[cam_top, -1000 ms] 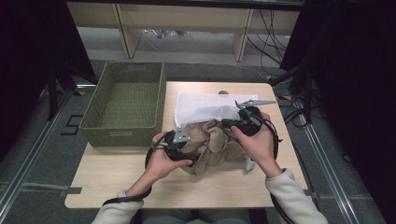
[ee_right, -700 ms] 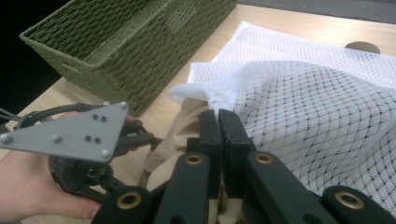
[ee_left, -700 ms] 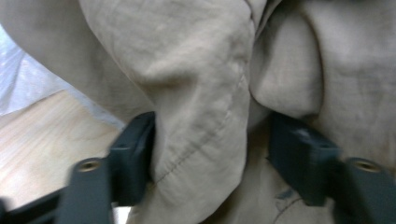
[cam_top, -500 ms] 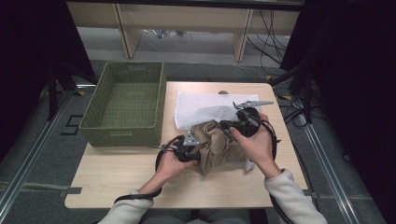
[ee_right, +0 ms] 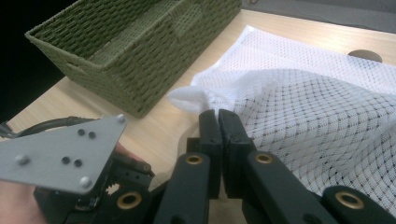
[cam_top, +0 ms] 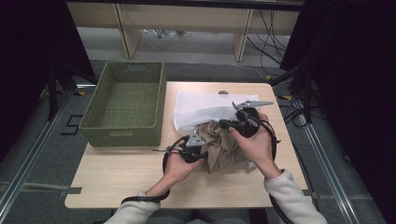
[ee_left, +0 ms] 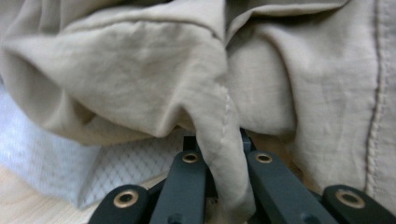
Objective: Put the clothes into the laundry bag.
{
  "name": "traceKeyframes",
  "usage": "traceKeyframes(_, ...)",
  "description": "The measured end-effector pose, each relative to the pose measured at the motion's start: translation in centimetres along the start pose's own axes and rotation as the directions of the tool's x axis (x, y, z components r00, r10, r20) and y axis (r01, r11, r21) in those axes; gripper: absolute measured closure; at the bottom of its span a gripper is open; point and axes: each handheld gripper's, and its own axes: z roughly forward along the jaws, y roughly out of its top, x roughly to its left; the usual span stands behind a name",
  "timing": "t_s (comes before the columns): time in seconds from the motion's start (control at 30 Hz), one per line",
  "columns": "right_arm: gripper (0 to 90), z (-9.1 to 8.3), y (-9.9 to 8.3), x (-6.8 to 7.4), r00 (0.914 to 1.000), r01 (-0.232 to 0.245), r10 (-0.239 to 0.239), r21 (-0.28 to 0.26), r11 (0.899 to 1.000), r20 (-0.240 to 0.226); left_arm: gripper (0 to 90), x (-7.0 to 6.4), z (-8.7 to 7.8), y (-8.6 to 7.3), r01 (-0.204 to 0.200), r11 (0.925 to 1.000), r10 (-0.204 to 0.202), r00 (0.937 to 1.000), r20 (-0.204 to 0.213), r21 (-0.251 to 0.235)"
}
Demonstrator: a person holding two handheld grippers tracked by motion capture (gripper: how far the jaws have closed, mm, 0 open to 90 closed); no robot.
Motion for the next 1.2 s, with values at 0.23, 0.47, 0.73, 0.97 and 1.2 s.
traceKeyframes(0.23,89.9,-0.3,0.1,0.7,0.9998,0.006,-0.007,-0.008,1.000,-0.016,88.0,-0.8,-0.6,0.6,0.000,0.9994,0.000,1.0000,0.005,-0.034)
traceKeyframes(0.47,89.9,-0.2,0.1,0.8,0.9998,0.008,-0.008,-0.007,1.000,-0.016,88.0,-1.1,-1.0,0.7,-0.003,0.9991,0.002,0.9999,-0.017,-0.043)
traceKeyframes(0.73,89.9,-1.0,0.3,1.6,0.9990,0.031,-0.032,-0.026,0.999,-0.030,88.2,-2.5,-2.5,2.0,-0.039,0.9949,0.037,0.9989,-0.029,-0.093)
traceKeyframes(0.97,90.0,-2.4,0.9,3.0,0.9892,0.094,-0.104,-0.096,0.991,-0.104,88.1,-4.4,-4.7,3.9,-0.139,0.9846,0.134,0.9897,-0.051,-0.107)
traceKeyframes(1.2,90.0,-3.7,1.1,4.3,0.9860,0.087,-0.100,-0.103,0.991,-0.133,88.0,-3.9,-4.5,4.8,-0.151,0.9855,0.145,0.9866,-0.074,-0.077)
